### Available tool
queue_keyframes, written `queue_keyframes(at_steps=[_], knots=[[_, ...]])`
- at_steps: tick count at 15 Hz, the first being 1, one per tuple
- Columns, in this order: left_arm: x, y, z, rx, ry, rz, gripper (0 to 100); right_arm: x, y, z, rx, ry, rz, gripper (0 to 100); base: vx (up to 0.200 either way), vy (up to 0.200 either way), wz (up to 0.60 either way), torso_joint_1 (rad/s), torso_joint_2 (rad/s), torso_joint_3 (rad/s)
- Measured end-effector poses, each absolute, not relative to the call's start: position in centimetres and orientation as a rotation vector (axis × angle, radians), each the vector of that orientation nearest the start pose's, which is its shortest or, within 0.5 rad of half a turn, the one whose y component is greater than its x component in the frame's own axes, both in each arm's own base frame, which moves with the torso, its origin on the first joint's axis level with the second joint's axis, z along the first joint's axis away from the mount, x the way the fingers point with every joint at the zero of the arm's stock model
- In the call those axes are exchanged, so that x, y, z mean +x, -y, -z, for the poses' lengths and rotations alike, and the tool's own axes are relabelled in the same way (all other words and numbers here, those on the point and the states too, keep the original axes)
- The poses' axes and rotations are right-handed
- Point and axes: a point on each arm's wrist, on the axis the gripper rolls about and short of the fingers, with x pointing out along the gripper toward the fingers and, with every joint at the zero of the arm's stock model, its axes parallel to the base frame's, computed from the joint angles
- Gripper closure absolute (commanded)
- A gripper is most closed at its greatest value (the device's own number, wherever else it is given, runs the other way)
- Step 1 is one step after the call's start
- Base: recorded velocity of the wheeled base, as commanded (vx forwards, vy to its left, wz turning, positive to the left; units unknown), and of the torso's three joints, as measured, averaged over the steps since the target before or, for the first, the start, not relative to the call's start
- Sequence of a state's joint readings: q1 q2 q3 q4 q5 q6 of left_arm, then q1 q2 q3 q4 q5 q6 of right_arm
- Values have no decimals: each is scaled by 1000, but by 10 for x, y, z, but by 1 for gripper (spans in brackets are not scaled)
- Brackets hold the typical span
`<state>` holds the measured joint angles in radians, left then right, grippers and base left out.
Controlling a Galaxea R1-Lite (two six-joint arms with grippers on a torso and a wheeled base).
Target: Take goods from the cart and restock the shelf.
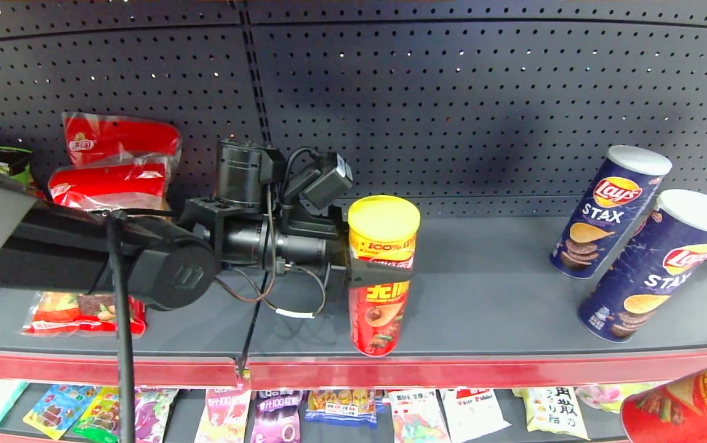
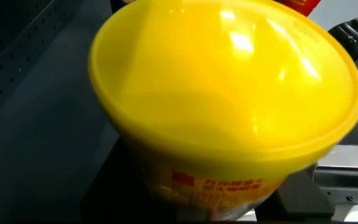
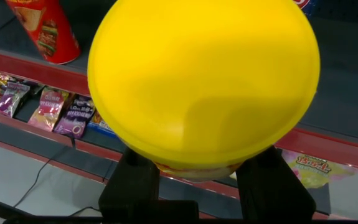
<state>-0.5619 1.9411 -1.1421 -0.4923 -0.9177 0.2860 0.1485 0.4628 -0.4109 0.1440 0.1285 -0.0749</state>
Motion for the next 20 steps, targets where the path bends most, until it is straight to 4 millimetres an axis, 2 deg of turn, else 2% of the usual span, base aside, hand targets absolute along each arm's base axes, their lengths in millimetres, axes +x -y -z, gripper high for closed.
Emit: queue_keyframes(at_steps=[13,14,20], knots=[[307,217,-173,160,-121,1548,100,15,-5,-184,-78,-202,-285,100,0,0,0,0,0,0],[306,217,-173,162,-119,1550,0,15,-5,-184,-78,-202,-285,100,0,0,0,0,0,0],[302,214,-169,169,-131,1550,0,15,-5,-185,-77,-203,-289,100,0,0,0,0,0,0]])
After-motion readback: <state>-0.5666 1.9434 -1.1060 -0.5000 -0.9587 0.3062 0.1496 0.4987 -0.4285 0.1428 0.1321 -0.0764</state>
